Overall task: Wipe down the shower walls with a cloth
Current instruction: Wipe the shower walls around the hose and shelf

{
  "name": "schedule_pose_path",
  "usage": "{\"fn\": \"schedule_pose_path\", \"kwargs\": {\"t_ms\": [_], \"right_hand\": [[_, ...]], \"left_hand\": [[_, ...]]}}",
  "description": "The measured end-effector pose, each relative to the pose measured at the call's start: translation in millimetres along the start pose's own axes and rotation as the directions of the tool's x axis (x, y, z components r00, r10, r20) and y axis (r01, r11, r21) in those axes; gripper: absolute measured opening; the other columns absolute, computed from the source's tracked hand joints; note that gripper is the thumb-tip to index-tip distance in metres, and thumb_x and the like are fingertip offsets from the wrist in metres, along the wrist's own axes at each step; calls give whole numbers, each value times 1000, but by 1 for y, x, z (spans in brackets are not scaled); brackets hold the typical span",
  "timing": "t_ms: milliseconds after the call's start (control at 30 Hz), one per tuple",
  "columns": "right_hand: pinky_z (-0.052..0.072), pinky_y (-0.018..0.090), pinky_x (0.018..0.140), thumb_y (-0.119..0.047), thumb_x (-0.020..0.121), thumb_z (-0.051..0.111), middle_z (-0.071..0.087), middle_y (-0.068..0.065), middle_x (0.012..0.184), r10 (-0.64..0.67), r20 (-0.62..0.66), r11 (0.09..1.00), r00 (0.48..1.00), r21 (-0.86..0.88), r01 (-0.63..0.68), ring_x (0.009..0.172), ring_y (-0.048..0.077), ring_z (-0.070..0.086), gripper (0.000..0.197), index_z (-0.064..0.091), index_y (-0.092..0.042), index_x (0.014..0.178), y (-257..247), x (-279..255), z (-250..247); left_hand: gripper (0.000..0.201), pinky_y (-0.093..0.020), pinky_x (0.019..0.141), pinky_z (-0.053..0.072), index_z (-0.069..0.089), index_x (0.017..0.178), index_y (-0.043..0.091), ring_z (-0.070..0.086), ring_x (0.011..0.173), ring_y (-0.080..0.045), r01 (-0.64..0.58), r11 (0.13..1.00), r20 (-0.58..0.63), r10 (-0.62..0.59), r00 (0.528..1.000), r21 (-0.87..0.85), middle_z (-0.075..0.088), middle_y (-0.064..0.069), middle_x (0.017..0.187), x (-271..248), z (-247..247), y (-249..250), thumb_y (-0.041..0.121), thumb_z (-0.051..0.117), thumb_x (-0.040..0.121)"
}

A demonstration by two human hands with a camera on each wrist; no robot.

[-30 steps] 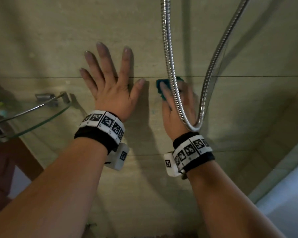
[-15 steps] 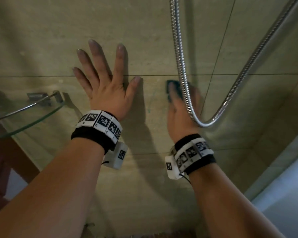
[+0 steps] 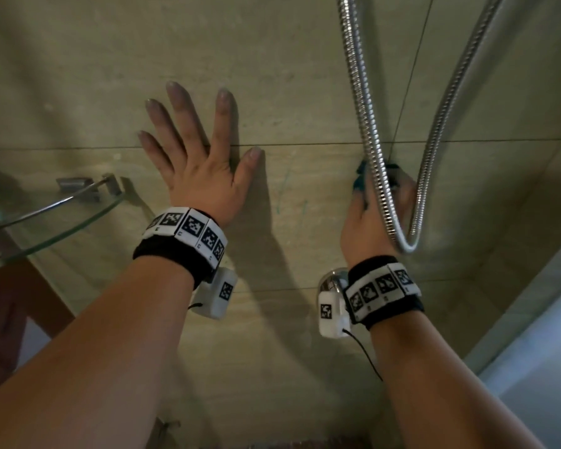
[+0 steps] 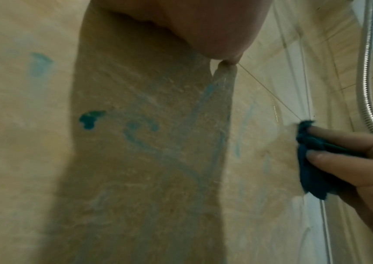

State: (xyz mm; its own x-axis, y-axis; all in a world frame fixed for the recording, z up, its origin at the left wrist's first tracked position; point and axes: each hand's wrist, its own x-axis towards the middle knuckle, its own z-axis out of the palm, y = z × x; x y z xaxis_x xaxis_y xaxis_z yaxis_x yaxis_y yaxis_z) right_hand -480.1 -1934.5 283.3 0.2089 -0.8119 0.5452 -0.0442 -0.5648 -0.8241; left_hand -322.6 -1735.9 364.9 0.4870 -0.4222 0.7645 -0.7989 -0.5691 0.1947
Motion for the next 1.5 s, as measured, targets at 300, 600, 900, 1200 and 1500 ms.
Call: {"fn": "schedule_pose_path", "kwargs": {"t_ms": [300,600,900,1200,1500], "right_hand": [[54,30,79,-61,96,60,61,-10,100,-377,253,892,891,-159,423,91,5,61,33,66,-30,107,-43,-25,-15],[37,20,110,-19,101,55,51,-8,134,-503,138,778,853,-357,517,124,10,49,33,70,-30,128,-60,29,-58],[49,31,102,-22,97,59,54,5,139,-345,544,658,765,-441,611,123,22,57,34,68,-23,130,30,-54,-35],[52,41,101,-34,95,66,55,-1,137,-381,518,724,766,-349,596,120,25,55,28,74,-28,122,29,-42,-49],[38,2,92,-13,99,64,56,-4,126,-286,364,862,887,-307,404,106,-8,54,14,72,-14,111,-7,-16,-54]], "left_hand": [[80,-76,117,-9,-3,166,33,-16,152,-57,-20,1000,-6,20,1000,2,-15,-29,168,-2,-1,-3,70,33,105],[79,-77,117,-8,-3,166,32,-14,152,-58,-13,1000,-20,14,1000,8,-13,-31,168,-1,0,-2,71,27,105],[79,-76,117,-9,2,167,27,-11,152,-59,3,1000,-69,-4,998,-16,-8,-32,169,-7,6,4,70,26,104],[79,-75,118,-7,2,167,28,-11,152,-58,14,1000,-50,-14,999,0,-8,-30,169,-12,11,2,69,31,105],[82,-74,118,-8,0,167,24,-11,152,-59,33,999,-50,-33,998,-1,-8,-32,168,-20,22,4,69,30,104]]}}
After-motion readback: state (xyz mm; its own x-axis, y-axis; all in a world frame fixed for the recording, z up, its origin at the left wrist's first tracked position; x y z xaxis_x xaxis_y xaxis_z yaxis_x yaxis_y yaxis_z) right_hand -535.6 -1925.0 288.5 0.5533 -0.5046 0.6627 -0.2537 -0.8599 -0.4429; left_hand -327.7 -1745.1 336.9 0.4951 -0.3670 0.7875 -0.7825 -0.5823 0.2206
